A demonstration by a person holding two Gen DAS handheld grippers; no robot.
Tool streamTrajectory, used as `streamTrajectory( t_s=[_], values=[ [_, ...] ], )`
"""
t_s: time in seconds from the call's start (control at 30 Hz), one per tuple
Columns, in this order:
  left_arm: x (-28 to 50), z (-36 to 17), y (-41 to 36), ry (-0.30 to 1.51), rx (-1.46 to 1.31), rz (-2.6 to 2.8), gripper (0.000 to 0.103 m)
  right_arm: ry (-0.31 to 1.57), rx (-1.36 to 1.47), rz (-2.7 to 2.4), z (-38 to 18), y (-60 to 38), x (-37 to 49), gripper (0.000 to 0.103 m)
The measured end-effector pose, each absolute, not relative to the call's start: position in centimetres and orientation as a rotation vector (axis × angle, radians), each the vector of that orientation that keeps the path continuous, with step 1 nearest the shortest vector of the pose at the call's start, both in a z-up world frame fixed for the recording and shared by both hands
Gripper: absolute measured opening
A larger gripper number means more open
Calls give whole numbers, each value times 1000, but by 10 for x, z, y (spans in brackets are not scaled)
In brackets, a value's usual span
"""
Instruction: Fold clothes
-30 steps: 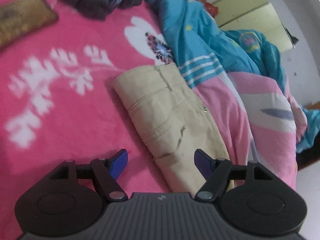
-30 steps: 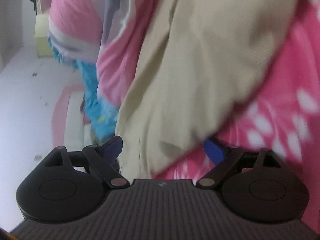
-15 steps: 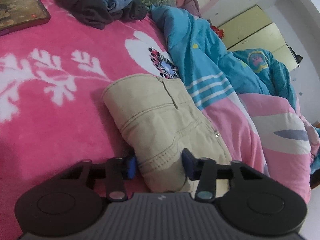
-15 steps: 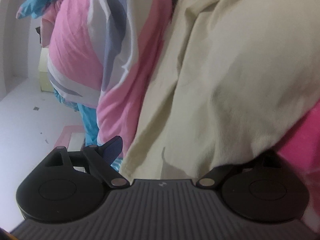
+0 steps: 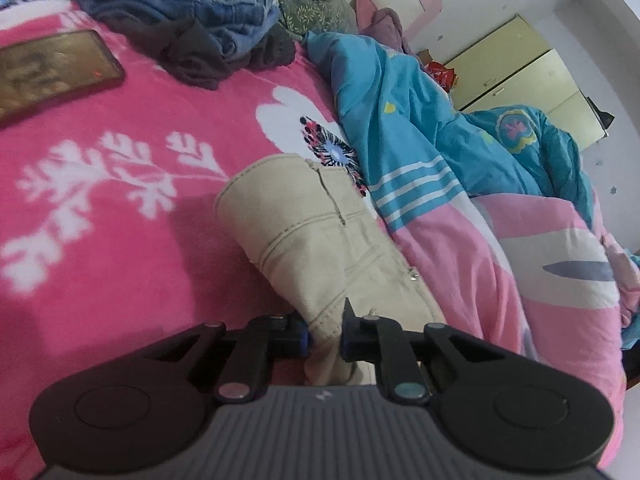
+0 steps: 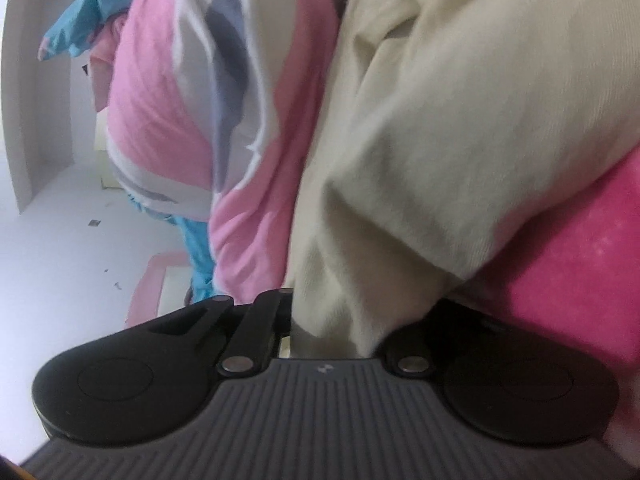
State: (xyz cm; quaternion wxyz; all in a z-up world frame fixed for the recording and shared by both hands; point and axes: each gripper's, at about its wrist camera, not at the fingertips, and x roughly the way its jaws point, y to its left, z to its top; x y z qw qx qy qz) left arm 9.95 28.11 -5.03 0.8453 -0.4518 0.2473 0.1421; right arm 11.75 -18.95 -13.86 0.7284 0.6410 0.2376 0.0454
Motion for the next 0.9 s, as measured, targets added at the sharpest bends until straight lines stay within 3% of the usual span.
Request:
streamTrajectory(
  t_s=[0.47, 0.7, 0.87, 0.9],
  values=[
    [-49, -46, 288, 544, -999, 331, 14, 665, 1421, 218, -132, -196, 20, 7],
    [-65, -77, 297, 592, -980, 308, 16, 798, 1364, 259, -154, -200, 0, 13],
    [-78, -86, 310, 561, -987, 227, 30, 959, 1141, 405, -126, -217, -14, 54],
    [-81, -86, 312, 555, -986, 216, 37, 991, 1077, 426, -117, -220, -19, 58]
  ],
)
